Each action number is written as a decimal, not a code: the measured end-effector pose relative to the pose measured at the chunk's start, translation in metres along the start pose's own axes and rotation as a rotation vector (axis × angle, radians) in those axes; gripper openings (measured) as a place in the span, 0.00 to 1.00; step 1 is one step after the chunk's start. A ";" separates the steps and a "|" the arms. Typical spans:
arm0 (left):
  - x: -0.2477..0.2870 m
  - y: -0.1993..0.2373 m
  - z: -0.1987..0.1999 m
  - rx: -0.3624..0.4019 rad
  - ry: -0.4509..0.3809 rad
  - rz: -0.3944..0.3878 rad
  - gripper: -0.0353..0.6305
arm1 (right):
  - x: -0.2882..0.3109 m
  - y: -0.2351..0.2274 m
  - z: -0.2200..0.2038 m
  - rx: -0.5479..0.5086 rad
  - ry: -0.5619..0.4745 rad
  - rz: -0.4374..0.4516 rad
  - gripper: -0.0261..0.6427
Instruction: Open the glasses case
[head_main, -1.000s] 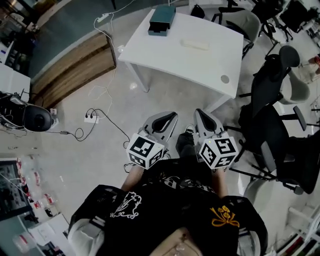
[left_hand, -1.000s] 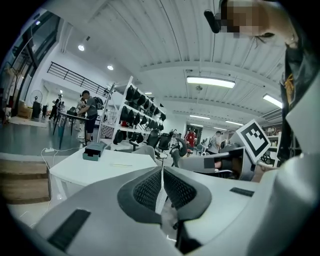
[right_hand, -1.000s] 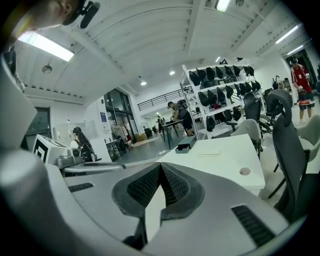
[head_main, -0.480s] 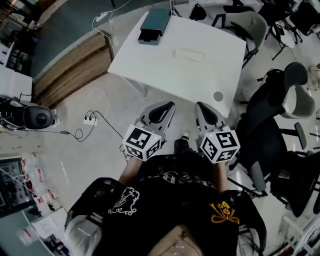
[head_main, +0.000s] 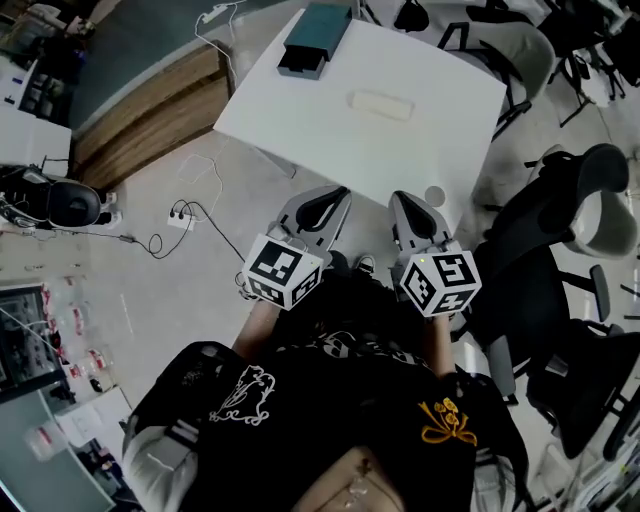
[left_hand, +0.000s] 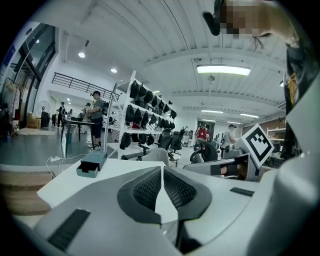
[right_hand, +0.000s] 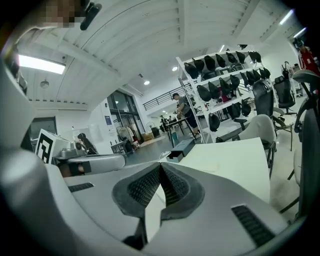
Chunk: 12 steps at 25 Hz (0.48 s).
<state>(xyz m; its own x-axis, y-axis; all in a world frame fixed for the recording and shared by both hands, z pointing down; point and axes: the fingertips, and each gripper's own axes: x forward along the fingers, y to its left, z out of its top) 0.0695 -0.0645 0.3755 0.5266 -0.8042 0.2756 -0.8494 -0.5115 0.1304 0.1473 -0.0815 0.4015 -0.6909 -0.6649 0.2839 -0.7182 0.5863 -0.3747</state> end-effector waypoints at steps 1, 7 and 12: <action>0.000 0.000 0.000 0.002 0.002 0.006 0.10 | 0.002 -0.001 0.001 0.002 0.000 0.005 0.06; 0.007 0.008 -0.007 -0.005 0.027 0.024 0.10 | 0.014 -0.005 -0.001 0.009 0.012 0.024 0.06; 0.024 0.022 -0.009 -0.007 0.045 0.011 0.10 | 0.028 -0.014 -0.004 0.004 0.032 -0.007 0.06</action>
<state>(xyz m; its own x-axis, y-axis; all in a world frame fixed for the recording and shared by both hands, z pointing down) 0.0637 -0.0926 0.3933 0.5156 -0.7951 0.3193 -0.8552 -0.5007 0.1340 0.1379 -0.1066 0.4188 -0.6882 -0.6540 0.3142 -0.7227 0.5798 -0.3762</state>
